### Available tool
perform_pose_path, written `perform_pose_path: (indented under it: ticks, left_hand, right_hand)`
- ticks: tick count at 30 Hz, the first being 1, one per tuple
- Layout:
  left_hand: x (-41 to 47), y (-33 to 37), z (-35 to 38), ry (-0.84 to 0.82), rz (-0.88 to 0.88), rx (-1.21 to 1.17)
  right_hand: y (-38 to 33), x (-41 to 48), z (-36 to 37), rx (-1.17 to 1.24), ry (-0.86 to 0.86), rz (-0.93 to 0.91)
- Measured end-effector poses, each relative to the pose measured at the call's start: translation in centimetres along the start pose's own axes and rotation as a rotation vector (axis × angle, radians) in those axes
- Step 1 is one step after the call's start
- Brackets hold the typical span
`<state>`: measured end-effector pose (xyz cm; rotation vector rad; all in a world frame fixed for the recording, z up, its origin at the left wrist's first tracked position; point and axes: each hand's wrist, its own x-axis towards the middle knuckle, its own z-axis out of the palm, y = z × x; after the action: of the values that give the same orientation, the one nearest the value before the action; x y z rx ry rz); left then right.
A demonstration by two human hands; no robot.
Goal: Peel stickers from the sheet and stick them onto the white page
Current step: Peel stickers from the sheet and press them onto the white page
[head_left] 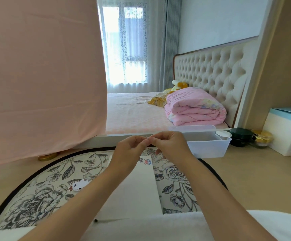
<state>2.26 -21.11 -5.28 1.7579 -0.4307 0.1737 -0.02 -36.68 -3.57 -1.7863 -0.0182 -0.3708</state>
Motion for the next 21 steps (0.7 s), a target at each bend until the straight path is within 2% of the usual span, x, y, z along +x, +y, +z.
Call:
perform_pose_path:
  ticks: [3, 7, 11, 13, 16, 18, 21]
  left_hand:
    - [0.7, 0.0, 1.2, 0.054, 0.001, 0.047]
    - [1.6, -0.2, 2.4, 0.047, -0.007, 0.101]
    - [2.2, -0.6, 2.9, 0.044, 0.003, 0.167]
    - [2.4, -0.9, 2.8, 0.035, 0.001, 0.192]
    - [2.4, -1.3, 2.5, 0.019, -0.013, 0.229]
    - [2.3, -1.7, 2.3, 0.014, -0.017, 0.238]
    - [2.1, -2.0, 1.7, 0.012, -0.027, 0.256]
  right_hand:
    - [0.3, 0.4, -0.9, -0.012, -0.016, 0.027]
    - [0.9, 0.9, -2.3, 0.003, -0.026, 0.081]
    - [1.4, 1.6, -4.1, -0.074, 0.105, 0.058]
    - [2.0, 2.3, -5.0, -0.153, 0.232, 0.007]
    - [3.2, 3.0, -6.2, -0.395, 0.390, -0.022]
    - [3.5, 3.0, -6.4, -0.534, 0.420, -0.020]
    - [3.5, 3.2, -6.3, -0.610, 0.401, -0.011]
